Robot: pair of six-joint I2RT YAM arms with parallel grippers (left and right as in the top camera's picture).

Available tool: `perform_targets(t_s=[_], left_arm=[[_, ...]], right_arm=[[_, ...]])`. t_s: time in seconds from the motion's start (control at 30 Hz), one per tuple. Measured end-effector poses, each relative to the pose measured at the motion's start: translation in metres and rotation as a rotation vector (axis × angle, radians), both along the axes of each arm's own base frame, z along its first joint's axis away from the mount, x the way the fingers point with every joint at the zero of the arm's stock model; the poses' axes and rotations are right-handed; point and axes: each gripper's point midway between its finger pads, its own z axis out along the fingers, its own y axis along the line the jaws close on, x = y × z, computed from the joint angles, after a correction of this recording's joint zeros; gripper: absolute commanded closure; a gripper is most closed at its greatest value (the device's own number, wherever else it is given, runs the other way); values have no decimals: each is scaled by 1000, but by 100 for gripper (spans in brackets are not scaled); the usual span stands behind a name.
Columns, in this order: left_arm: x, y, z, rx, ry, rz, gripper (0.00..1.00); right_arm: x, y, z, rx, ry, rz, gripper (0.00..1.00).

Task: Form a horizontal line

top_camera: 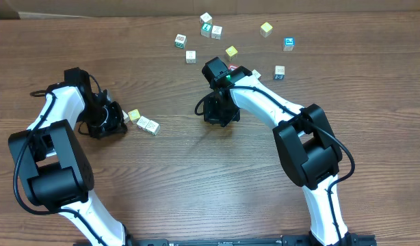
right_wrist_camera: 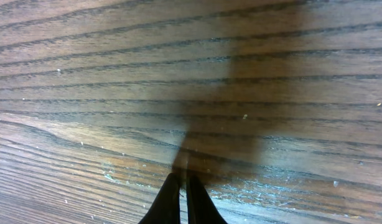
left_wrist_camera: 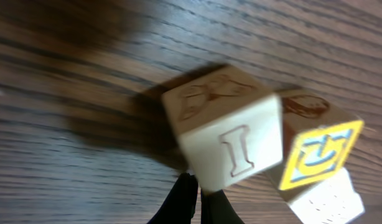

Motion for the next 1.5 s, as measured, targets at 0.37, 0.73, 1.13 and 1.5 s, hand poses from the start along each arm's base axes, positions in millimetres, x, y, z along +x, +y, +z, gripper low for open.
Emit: perform_targets(t_s=[0.37,0.73,1.13,1.5], left_arm=[[20,15,-2,79,-80,1,96],[35,19,0,94,-141,3,96],[49,1,4,44,-201,-26,96],[0,23,1,178,21,-23,96]], right_arm=[[0,0,0,-1,0,0,96],[0,0,0,-1,-1,0,96],[2,0,0,-1,-10,2,96],[0,-1,0,-7,-3,2,96]])
